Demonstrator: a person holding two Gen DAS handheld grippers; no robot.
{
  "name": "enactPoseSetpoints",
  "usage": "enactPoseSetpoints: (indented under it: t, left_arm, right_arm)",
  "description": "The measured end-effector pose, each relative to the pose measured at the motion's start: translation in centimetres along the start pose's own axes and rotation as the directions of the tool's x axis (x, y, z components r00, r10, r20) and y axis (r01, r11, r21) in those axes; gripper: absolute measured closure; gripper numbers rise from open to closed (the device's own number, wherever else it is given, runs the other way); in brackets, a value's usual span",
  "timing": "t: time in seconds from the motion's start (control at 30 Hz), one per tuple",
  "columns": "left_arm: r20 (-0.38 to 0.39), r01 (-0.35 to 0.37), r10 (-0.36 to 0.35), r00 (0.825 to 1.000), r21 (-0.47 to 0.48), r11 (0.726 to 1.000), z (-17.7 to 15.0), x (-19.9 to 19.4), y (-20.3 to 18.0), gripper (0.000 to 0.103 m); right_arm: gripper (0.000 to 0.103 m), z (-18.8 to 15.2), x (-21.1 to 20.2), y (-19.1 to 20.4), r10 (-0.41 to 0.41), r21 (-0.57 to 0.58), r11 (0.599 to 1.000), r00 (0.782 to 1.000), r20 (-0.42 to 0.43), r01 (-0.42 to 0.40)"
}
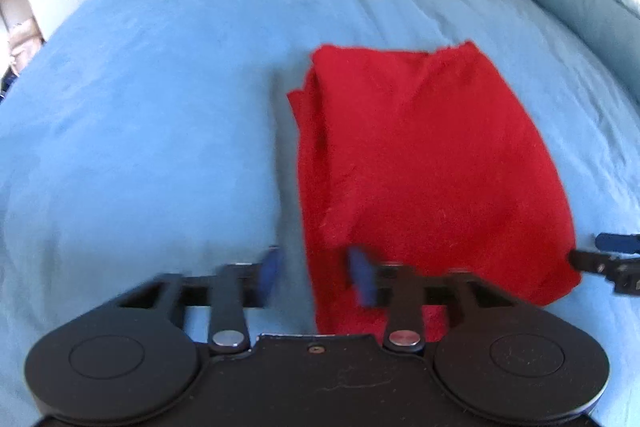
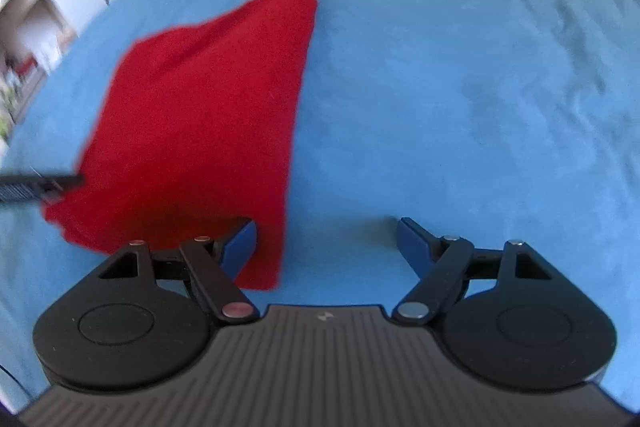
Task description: Fold small clothes
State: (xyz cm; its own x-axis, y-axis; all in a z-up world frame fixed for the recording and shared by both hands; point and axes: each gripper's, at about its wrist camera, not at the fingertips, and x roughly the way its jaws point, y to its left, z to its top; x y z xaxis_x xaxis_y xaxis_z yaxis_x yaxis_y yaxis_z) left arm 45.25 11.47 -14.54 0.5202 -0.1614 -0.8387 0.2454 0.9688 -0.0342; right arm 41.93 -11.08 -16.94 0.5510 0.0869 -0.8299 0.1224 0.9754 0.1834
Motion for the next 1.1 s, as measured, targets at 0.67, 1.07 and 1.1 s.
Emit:
enactPoseSetpoints:
  t: [0.67, 1.07, 1.1]
  left_arm:
    - [0.019, 0.104, -0.104, 0.994, 0.003, 0.995, 3.4, -0.9, 1.3, 0.022]
    - [-0.087, 0.289, -0.322, 0.943, -0.268, 0.919, 6.6, 8.0, 3.5, 0.043]
    - [-0.089, 0.302, -0.338, 0.937, -0.283, 0.91, 6.7, 8.2, 3.5, 0.054]
  right_arm:
    - [0.004, 5.4, -2.0, -2.0, 0.222, 0.118, 0.968, 0.975, -0.007, -0.22]
    - [0.015, 9.0, 7.2, -2.4, 0.409, 0.331, 0.867, 0.912, -0.043, -0.373]
    - [0.025, 8.9, 7.2, -1.9, 0.41, 0.317, 0.87, 0.911, -0.042, -0.377]
